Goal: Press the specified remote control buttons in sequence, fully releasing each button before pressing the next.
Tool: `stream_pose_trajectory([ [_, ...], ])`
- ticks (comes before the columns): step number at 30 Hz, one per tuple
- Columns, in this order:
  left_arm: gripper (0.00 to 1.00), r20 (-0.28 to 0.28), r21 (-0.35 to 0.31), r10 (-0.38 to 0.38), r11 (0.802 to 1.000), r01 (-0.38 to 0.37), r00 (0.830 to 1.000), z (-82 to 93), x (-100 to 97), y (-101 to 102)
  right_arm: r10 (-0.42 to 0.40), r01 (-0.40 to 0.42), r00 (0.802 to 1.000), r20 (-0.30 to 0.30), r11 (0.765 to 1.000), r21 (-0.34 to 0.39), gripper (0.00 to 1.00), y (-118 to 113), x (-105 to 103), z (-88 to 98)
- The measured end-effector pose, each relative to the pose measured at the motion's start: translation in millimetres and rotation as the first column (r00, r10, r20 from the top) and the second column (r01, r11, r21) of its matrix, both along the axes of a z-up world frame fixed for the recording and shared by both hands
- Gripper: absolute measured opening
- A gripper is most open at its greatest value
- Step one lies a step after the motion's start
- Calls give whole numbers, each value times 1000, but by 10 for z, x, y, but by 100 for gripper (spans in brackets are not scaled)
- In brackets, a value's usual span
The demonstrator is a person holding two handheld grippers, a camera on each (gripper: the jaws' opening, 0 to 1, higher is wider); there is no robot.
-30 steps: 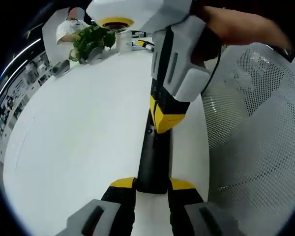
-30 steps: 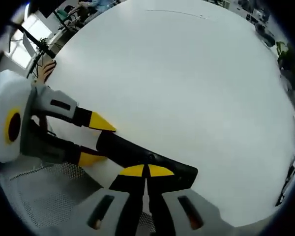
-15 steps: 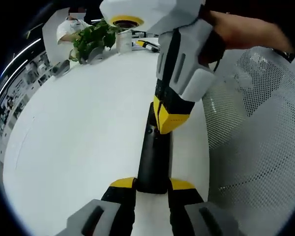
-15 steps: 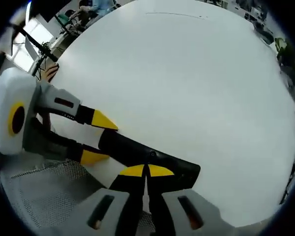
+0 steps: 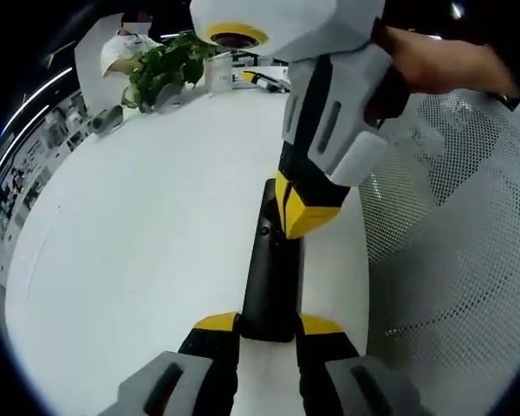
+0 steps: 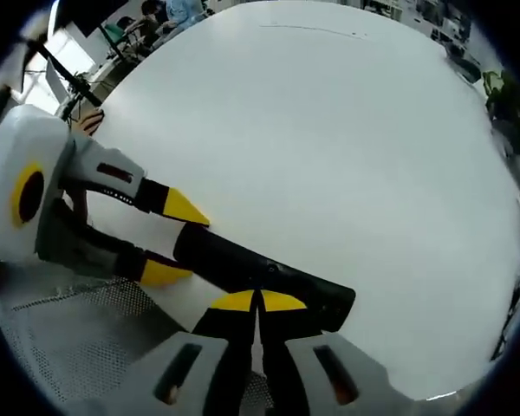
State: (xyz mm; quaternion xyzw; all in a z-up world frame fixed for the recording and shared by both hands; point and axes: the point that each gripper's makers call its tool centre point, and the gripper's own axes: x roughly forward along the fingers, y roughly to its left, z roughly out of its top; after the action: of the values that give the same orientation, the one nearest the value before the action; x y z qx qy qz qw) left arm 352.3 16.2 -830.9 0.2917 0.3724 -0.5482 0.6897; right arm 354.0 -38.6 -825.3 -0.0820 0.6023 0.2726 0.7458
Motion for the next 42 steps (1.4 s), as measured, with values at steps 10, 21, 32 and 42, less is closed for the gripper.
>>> stream_pose_trajectory([
  [10, 25, 4, -4, -2, 1000, 2, 1000, 3, -1, 2, -38, 40, 996, -83, 999, 16, 0, -14, 5, -3],
  [21, 25, 4, -8, -5, 1000, 5, 1000, 2, 2, 0, -45, 47, 996, -77, 998, 35, 0, 39, -1, 2],
  [32, 25, 5, -12, -4, 1000, 4, 1000, 5, -2, 0, -37, 39, 998, -50, 998, 52, 0, 21, -22, -6],
  [42, 25, 3, -7, -12, 1000, 12, 1000, 1, 1, -3, -56, 57, 998, -17, 995, 79, 0, 17, -40, -2],
])
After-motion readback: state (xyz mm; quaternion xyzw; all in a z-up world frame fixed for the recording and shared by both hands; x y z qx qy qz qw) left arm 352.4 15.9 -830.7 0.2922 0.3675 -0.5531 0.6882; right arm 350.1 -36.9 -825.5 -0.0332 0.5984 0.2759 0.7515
